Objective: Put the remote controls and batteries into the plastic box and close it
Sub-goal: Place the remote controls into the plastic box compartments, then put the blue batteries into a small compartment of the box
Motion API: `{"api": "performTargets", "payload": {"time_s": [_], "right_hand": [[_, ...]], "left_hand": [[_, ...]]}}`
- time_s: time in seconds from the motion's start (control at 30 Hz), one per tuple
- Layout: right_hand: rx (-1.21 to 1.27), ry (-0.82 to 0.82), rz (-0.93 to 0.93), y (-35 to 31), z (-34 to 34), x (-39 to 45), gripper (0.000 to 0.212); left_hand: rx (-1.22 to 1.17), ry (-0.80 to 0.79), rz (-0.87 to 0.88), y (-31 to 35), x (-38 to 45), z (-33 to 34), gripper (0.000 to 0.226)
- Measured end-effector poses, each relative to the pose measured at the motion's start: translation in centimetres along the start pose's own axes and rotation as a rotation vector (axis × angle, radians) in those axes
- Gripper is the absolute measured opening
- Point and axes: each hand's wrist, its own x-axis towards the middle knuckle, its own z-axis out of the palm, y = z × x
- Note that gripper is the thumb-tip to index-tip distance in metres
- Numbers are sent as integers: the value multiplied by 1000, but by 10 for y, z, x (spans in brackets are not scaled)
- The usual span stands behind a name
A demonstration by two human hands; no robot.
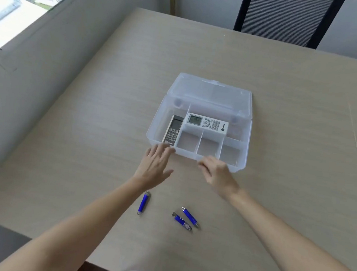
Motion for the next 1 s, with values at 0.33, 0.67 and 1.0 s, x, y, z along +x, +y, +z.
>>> {"api": "performTargets", "payload": {"time_s": [0.33, 0.67, 1.0], "right_hand": [[-419, -322, 379, 8, 48, -41, 42], [-395, -268, 437, -3, 41, -52, 43], [-342, -386, 393, -6, 43, -50, 22]], "left_hand": [[-12, -412, -538, -7, -104, 24, 31], [-114, -372, 298, 76, -101, 43, 23], [-32, -376, 114, 48, -120, 50, 27]]}}
